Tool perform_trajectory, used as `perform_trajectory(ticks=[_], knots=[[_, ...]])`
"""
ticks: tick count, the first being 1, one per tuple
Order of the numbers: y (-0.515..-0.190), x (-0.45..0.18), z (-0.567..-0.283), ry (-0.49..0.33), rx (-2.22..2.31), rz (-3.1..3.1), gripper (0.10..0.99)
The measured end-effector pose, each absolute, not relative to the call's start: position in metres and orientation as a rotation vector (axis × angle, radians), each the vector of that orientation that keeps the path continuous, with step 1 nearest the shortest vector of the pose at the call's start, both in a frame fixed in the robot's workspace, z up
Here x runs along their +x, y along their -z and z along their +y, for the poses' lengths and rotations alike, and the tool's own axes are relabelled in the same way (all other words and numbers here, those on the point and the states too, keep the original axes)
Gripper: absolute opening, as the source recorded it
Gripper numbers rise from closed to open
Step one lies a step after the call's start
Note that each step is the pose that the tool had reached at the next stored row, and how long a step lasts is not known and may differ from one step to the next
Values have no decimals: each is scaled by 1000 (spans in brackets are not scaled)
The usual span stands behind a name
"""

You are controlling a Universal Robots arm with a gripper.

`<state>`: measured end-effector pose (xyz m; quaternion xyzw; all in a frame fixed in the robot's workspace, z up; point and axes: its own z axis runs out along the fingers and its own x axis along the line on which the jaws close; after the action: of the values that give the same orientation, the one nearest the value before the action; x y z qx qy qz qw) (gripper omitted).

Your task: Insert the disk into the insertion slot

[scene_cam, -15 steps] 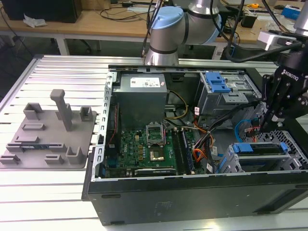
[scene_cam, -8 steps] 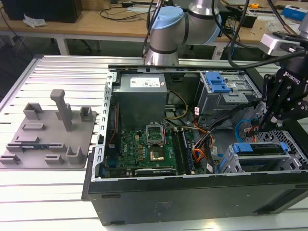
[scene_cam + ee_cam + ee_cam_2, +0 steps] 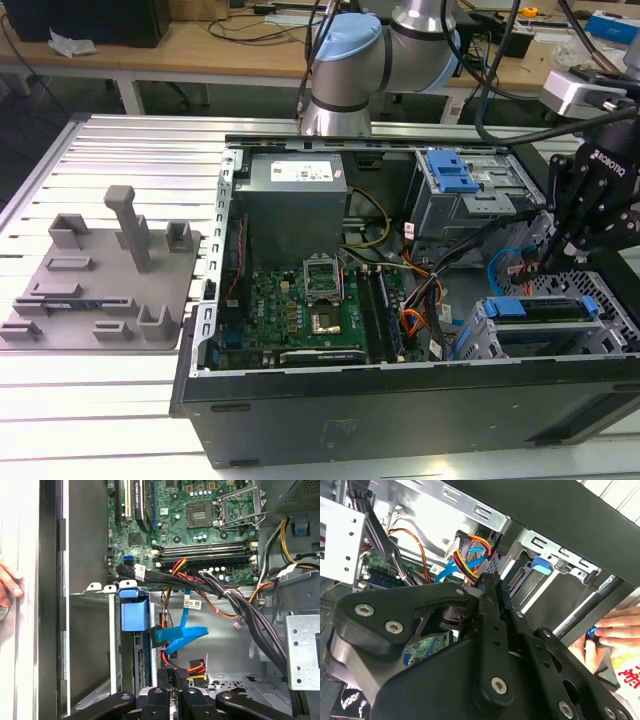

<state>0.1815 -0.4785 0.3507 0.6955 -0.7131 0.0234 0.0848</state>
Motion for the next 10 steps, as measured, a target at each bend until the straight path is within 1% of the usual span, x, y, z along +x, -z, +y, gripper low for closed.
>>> perform_trajectory(ticks=[2, 10], knots=[[-351, 182, -486, -42, 2089, -2139, 165], [-353, 184, -490, -32, 2088, -2138, 165]])
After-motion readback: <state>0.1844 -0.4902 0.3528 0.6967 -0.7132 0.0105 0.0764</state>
